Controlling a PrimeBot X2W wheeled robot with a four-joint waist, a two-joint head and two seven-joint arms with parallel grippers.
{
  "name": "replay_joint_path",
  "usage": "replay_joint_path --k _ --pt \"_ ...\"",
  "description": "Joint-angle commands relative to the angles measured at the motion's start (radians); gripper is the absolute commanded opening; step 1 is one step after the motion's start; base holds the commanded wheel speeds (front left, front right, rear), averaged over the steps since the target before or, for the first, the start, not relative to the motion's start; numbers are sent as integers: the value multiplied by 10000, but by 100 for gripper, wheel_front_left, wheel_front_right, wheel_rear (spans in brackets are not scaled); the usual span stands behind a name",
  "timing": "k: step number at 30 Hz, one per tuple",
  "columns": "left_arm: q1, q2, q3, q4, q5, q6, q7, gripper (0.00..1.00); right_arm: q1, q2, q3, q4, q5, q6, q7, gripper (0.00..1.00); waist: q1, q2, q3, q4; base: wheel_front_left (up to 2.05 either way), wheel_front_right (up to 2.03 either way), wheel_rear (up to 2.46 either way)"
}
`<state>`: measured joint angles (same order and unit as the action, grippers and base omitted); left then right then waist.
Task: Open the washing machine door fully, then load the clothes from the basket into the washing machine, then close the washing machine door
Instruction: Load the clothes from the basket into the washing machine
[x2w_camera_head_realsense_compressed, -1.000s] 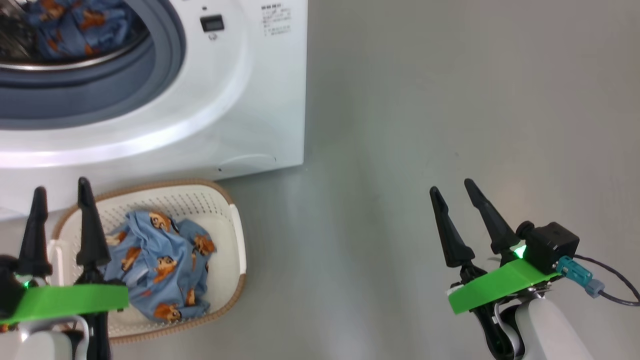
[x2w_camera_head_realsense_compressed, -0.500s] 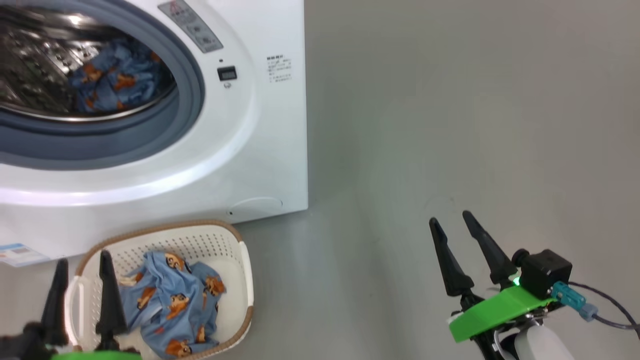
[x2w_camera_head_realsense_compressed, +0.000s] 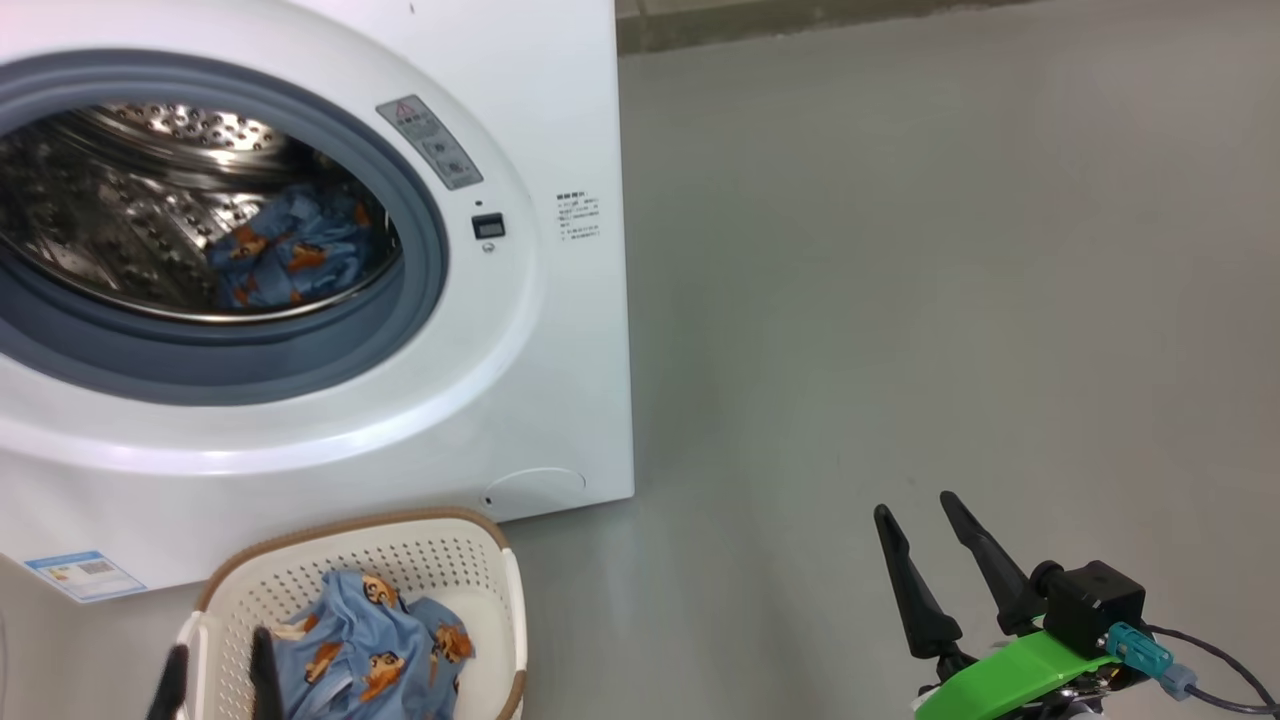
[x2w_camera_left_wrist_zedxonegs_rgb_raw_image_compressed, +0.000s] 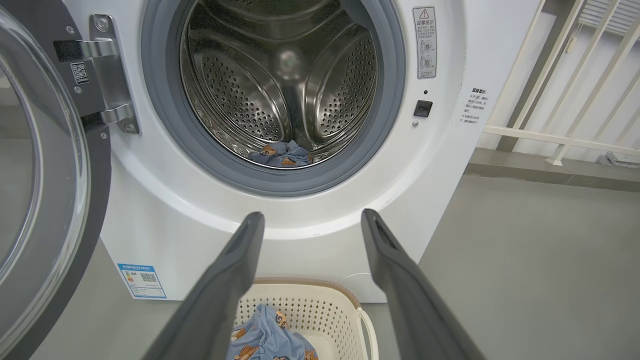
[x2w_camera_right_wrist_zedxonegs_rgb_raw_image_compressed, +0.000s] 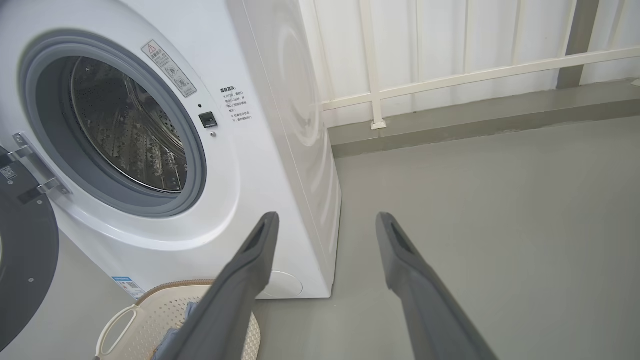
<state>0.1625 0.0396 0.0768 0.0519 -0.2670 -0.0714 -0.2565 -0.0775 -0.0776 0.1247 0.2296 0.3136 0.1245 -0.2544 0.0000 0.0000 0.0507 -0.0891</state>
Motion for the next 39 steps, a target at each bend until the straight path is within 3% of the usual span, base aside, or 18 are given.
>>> replay_joint_path --k 1,12,39 --pt "29 108 218 -304 116 179 -53 100 -7 -64 229 -303 -169 62 -74 100 0 0 -207 65 0 0 0" --pt "514 107 147 -395 -113 481 -53 100 240 -104 107 -372 -259 62 -74 100 0 0 -445 170 0 0 0" --pt "257 107 -184 234 -458 495 -53 100 233 10 58 -398 -208 62 -74 100 0 0 -148 204 0 0 0"
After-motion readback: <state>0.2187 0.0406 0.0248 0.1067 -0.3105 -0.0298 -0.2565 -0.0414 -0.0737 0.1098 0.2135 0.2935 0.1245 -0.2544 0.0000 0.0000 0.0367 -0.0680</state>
